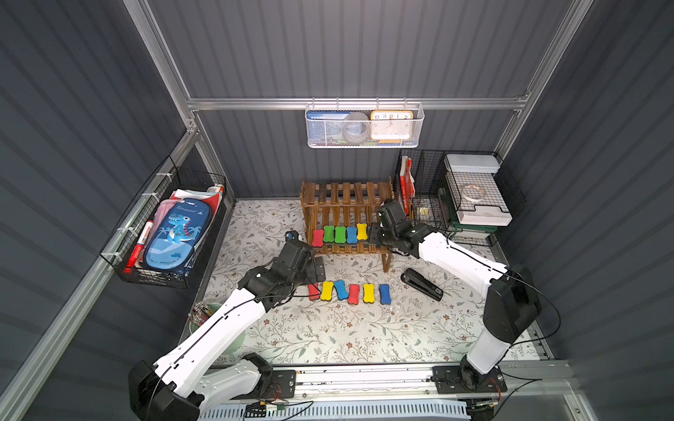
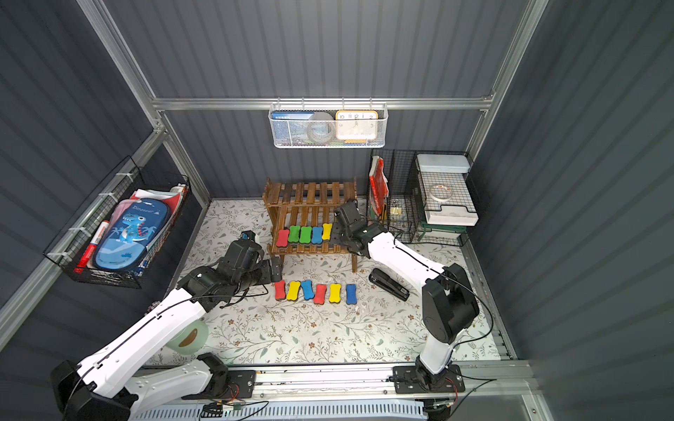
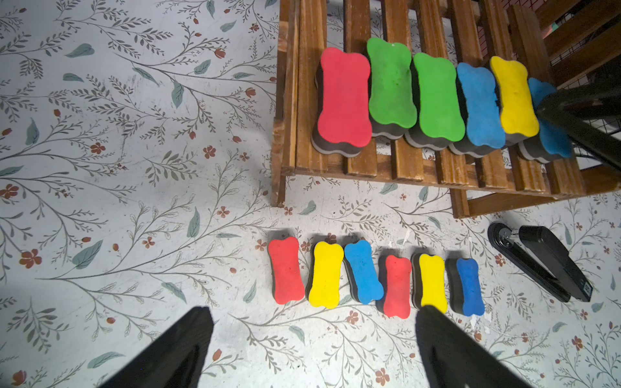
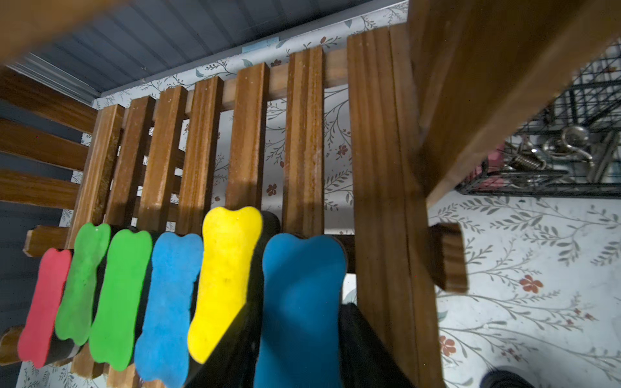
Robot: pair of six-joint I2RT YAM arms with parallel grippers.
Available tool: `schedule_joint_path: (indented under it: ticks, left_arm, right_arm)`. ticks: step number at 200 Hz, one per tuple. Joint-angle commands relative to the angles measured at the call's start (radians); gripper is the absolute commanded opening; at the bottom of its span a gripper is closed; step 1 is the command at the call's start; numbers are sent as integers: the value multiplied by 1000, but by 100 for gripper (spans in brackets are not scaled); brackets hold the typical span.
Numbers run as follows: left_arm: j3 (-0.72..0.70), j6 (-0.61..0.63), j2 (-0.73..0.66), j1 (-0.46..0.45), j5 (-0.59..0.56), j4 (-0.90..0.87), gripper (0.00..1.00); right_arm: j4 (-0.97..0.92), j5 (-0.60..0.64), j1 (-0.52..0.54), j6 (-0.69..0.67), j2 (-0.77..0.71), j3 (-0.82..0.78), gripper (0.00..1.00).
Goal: Remove the whiteboard erasers from the shelf
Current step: Pick up the whiteboard eraser from the shelf.
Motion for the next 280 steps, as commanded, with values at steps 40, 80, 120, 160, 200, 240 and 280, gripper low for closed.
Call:
schedule_joint_path:
  ticks: [40, 80, 120, 160, 200, 240, 280]
  left_arm:
    - [-3, 17, -4, -2, -7, -31, 99]
    - [-11, 15, 2, -1, -2, -21, 99]
    - [-13, 10, 7, -2, 0, -21, 99]
    - [-20, 2, 9, -2, 10, -16, 99]
    - [-26, -3, 14, -1, 16, -8, 99]
    - [-20, -4, 29, -2, 18, -7, 99]
    - [-17, -4, 33, -2, 20, -7, 99]
  right_arm:
    - [-57, -16, -4, 6, 32, 26, 44]
    - [-119, -3, -3, -12, 40, 24, 45]
    - [-159, 15, -3, -32, 55, 44, 46]
    - [-202, 51, -1, -46, 70, 72, 45]
    - [-203, 75, -1, -52, 64, 78, 46]
    - [-212, 45, -1, -69, 94, 104, 46]
    - [-168, 41, -1, -70, 60, 84, 35]
